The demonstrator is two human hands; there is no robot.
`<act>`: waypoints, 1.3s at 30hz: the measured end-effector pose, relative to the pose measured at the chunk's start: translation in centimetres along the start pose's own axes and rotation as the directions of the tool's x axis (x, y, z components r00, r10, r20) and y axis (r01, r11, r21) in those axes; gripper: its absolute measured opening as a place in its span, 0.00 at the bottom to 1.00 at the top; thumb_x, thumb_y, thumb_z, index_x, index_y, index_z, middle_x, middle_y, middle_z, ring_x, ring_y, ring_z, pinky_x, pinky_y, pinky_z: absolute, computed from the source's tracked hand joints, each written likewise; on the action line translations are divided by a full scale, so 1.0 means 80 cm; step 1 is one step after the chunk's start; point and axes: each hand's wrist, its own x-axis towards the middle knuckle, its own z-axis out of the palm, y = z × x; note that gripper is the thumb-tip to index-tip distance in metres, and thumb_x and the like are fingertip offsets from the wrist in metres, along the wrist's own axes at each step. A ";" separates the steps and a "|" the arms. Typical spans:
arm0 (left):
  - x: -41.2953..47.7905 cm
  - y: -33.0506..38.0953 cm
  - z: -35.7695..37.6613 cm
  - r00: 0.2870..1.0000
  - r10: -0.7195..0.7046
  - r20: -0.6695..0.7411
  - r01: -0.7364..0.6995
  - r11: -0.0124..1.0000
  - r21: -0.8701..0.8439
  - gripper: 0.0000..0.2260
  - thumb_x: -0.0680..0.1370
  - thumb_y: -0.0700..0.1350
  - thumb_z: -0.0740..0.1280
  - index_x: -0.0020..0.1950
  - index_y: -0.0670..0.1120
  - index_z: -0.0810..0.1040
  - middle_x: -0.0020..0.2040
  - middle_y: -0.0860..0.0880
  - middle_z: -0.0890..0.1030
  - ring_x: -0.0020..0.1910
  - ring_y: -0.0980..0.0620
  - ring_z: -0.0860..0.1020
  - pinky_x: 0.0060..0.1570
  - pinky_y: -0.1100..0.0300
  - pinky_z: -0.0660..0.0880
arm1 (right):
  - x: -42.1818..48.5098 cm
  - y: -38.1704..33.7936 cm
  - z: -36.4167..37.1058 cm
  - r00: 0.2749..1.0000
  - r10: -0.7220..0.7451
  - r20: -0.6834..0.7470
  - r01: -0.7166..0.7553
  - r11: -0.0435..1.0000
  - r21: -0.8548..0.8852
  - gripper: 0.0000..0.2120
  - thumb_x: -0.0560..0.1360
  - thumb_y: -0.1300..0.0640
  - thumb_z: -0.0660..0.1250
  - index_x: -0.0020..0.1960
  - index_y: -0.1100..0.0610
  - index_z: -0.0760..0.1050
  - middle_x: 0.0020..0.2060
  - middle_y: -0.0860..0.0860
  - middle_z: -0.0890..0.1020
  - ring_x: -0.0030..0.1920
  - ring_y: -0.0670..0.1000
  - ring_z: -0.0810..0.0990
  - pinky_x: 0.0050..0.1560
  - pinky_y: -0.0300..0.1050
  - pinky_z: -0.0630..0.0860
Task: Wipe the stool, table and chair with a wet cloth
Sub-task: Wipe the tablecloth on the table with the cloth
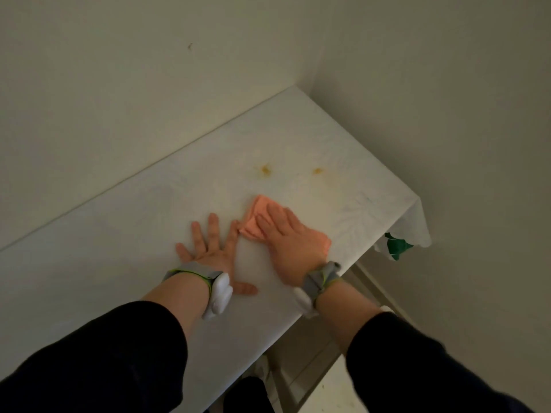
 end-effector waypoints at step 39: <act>0.010 -0.005 0.005 1.000 0.028 0.000 -0.028 0.999 -0.036 0.64 0.55 0.72 0.70 0.64 0.62 0.19 0.53 0.52 0.09 0.66 0.36 0.20 0.62 0.29 0.32 | 0.128 0.043 -0.052 0.994 -0.078 0.076 0.092 0.976 -0.196 0.53 0.62 0.54 0.76 0.77 0.47 0.46 0.78 0.49 0.48 0.76 0.58 0.51 0.75 0.51 0.54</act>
